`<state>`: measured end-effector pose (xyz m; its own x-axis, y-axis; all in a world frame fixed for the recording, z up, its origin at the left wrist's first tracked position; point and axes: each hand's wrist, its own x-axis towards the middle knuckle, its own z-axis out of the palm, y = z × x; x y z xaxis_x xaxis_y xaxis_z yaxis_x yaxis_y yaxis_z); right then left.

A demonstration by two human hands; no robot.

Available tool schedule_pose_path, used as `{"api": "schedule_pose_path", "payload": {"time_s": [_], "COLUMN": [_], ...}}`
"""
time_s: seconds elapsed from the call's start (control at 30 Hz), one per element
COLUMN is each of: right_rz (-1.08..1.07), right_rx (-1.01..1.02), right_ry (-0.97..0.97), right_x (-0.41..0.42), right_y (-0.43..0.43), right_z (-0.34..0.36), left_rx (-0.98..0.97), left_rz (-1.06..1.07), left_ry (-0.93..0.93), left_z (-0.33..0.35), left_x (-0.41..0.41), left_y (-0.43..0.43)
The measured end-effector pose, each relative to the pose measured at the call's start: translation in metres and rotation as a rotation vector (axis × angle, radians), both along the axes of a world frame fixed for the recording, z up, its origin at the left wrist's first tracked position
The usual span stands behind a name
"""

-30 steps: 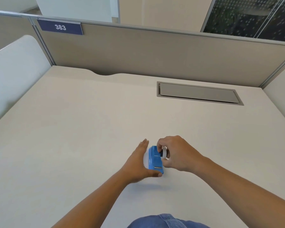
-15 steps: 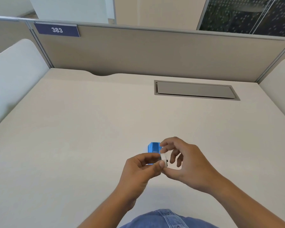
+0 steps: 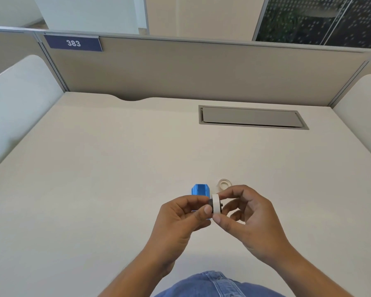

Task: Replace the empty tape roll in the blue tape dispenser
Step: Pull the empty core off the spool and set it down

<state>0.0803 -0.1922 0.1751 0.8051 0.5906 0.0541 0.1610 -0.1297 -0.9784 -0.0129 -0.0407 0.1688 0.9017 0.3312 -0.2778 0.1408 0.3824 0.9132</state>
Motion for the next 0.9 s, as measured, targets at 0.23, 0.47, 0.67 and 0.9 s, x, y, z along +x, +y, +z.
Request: {"api": "schedule_pose_path", "payload": {"time_s": [0.23, 0.47, 0.67, 0.9], "right_rz": [0.018, 0.039, 0.053, 0.062], "right_rx": [0.027, 0.041, 0.003, 0.022], "right_ry": [0.017, 0.046, 0.028, 0.008], "right_x": [-0.0057, -0.0076, -0.0069, -0.0012], "right_y": [0.0001, 0.0008, -0.0004, 0.0016], "right_z": [0.0035, 0.0064, 0.0085, 0.0079], "left_rx": [0.154, 0.197, 0.172, 0.102], "left_rz": [-0.011, 0.025, 0.064, 0.018], "left_ry": [0.024, 0.012, -0.008, -0.065], "left_z": [0.0009, 0.0029, 0.0053, 0.0098], "left_x": [-0.0015, -0.0005, -0.0004, 0.0016], "left_y": [0.0011, 0.0004, 0.0019, 0.0003]}}
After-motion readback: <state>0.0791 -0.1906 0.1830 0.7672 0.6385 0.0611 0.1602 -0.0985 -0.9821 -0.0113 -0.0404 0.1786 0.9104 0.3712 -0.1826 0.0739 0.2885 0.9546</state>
